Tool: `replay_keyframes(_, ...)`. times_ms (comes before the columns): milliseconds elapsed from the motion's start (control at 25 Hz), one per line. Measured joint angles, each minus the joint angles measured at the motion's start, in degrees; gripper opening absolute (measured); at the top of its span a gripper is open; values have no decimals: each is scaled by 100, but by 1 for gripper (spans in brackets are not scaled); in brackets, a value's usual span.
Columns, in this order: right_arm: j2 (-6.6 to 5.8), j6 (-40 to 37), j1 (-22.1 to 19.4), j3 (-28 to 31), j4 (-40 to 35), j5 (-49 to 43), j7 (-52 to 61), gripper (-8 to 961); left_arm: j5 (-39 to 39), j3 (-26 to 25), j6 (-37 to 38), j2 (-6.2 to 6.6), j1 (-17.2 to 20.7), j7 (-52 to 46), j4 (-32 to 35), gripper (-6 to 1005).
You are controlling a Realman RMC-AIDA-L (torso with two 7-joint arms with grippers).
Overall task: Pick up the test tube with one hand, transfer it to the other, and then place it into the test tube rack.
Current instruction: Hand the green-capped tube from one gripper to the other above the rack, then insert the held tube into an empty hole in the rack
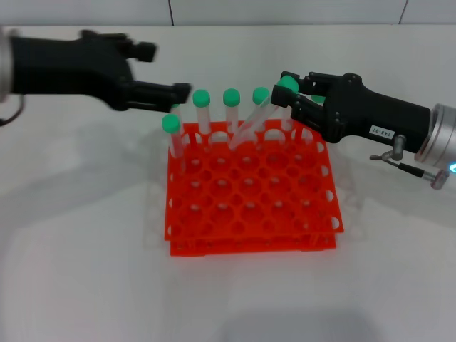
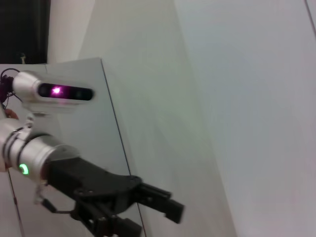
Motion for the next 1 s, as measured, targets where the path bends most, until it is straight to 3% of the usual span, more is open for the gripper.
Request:
replay_keyframes(240,-64,27,100,2,-3,-24,47,259,-343,-67,-141,-7,1109,-29,1110,893)
replay_keyframes(480,-157,73,145,29,-249,-285,271,259,-1105,-156,-445,-42,2016,827,1095,893)
replay_keyframes(640,-172,161,147,42,-506,-438,421,259,-1654,-160,-678,-50,2493,1786,445,892)
replay_keyframes(1000,-238,260,206,41,-830,-676,737,259,-2291,-495,-669,-28,2470,4004,-1993,893)
